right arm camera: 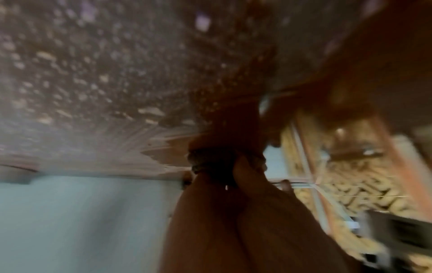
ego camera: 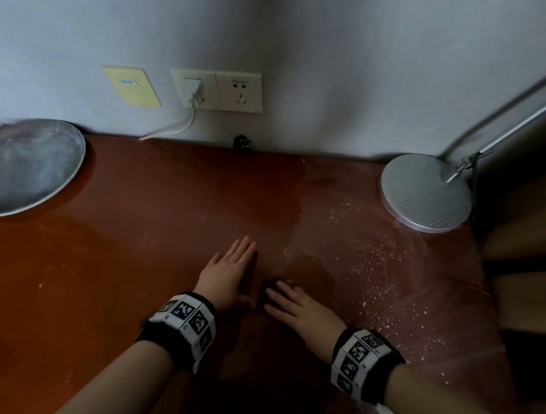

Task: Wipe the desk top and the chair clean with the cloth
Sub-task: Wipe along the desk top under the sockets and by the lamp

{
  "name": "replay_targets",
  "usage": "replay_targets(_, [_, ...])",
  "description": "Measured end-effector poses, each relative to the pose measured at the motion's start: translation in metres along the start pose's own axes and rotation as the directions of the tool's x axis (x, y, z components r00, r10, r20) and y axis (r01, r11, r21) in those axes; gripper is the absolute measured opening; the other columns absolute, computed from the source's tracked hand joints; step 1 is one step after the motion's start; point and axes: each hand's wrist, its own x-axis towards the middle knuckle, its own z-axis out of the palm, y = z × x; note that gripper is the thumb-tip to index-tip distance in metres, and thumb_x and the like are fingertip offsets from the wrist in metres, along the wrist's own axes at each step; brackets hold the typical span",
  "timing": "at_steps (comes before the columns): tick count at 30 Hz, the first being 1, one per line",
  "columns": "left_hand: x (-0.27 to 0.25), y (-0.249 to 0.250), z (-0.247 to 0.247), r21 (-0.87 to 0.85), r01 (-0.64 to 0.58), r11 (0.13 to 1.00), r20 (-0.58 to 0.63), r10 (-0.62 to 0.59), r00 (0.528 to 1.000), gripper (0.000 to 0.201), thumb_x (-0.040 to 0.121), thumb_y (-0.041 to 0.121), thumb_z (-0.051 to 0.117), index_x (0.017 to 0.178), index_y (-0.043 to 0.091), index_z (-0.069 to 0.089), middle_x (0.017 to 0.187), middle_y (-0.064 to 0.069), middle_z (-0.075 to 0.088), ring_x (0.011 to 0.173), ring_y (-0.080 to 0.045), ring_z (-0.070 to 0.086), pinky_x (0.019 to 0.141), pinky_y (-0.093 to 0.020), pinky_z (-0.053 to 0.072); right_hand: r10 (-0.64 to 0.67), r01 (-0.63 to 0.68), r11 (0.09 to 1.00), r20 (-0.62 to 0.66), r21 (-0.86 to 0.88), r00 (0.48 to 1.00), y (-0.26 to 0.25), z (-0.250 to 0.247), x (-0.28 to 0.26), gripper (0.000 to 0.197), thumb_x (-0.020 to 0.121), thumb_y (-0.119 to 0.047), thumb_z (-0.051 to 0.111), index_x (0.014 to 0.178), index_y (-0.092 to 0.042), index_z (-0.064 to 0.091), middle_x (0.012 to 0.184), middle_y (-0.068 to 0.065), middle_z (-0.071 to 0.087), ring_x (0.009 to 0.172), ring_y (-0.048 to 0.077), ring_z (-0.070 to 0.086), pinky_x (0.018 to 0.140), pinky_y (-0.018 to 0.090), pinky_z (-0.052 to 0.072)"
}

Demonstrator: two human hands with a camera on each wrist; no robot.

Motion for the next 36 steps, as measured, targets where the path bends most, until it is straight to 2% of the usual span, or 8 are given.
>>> replay_targets(3, [0.012,-0.004,-0.008,0.017,-0.007,1.000,0.017,0.007,1.000,0.117,0.075,0.051,0.071,0.150,0.021,-0.014,0.156,0.002,-0.021,0.145,-0.012,-0.014,0.118,-0.036,0.003,0.030,-0.032,0.999,0.071,0.028,0.997,0.027,-0.013,0.002,0.077,0.078,0.012,0.046,0.146,-0.017,0.025,0.156,0.006,0.007,0.136,0.024,-0.016,0.117,0.043,0.001])
replay_targets(9, [0.037,-0.010,-0.025,-0.009,0.000,1.000,0.019,0.001,1.000,0.122,0.070,0.053,0.074,0.150,0.021,-0.013,0.157,0.003,-0.020,0.145,-0.012,-0.013,0.118,-0.037,0.004,0.485,-0.479,0.871,-0.038,0.115,0.874,0.059,-0.039,0.022,0.087,0.081,0.008,0.049,0.150,-0.024,0.005,0.157,0.000,-0.011,0.143,0.021,-0.017,0.119,0.041,0.002])
replay_targets(13, [0.055,-0.009,-0.032,0.010,-0.034,0.999,0.056,0.033,0.998,0.121,0.072,0.049,0.074,0.150,0.020,-0.014,0.156,0.003,-0.022,0.144,-0.012,-0.016,0.118,-0.037,0.003,0.057,-0.056,0.998,-0.028,0.036,0.998,0.028,-0.004,0.022,0.074,0.055,-0.005,0.067,0.127,-0.011,0.055,0.138,0.015,0.048,0.130,0.033,0.032,0.097,0.051,0.037])
replay_targets(16, [0.068,-0.007,-0.035,0.025,-0.049,0.999,0.091,0.046,0.995,0.122,0.072,0.046,0.075,0.150,0.020,-0.015,0.155,0.002,-0.025,0.144,-0.013,-0.018,0.118,-0.037,0.002,-0.071,0.071,0.997,-0.039,0.000,0.997,0.040,-0.003,0.020,0.073,0.054,0.000,0.064,0.126,-0.015,0.056,0.136,0.010,0.052,0.129,0.027,0.032,0.098,0.045,0.031])
replay_targets(24, [0.081,-0.003,-0.031,-0.053,-0.014,0.999,0.039,0.016,0.999,0.123,0.072,0.045,0.076,0.150,0.022,-0.015,0.155,0.004,-0.024,0.144,-0.012,-0.018,0.118,-0.037,0.000,0.551,-0.507,0.824,-0.149,0.252,0.821,0.094,-0.052,0.051,0.083,0.080,0.011,0.045,0.149,-0.023,0.013,0.157,0.000,-0.005,0.142,0.018,-0.017,0.116,0.033,-0.007])
replay_targets(28, [0.095,-0.004,-0.038,-0.068,-0.026,0.997,0.009,0.026,1.000,0.121,0.072,0.044,0.076,0.150,0.022,-0.014,0.156,0.004,-0.024,0.143,-0.011,-0.018,0.118,-0.036,-0.001,0.189,-0.168,0.976,-0.154,0.141,0.970,0.067,-0.024,0.048,0.091,0.056,0.010,0.067,0.140,-0.012,0.040,0.151,0.012,0.027,0.138,0.031,0.008,0.112,0.050,0.015])
replay_targets(31, [0.106,-0.002,-0.041,-0.061,-0.041,0.997,0.022,0.043,0.999,0.122,0.071,0.045,0.076,0.150,0.022,-0.014,0.155,0.004,-0.025,0.143,-0.012,-0.019,0.117,-0.037,-0.003,0.037,-0.017,0.984,-0.110,0.178,0.993,0.093,-0.031,0.042,0.080,0.063,0.015,0.052,0.138,-0.010,0.042,0.151,0.011,0.025,0.137,0.030,0.001,0.109,0.044,-0.001])
replay_targets(36, [0.116,0.003,-0.044,-0.091,-0.048,0.995,0.015,0.049,0.999,0.123,0.070,0.048,0.076,0.150,0.023,-0.013,0.156,0.006,-0.023,0.143,-0.012,-0.019,0.117,-0.039,-0.003,0.487,-0.423,0.852,-0.171,0.307,0.857,0.152,-0.063,0.063,0.078,0.075,0.015,0.037,0.145,-0.019,0.026,0.156,0.002,0.008,0.140,0.013,-0.010,0.119,0.037,-0.002])
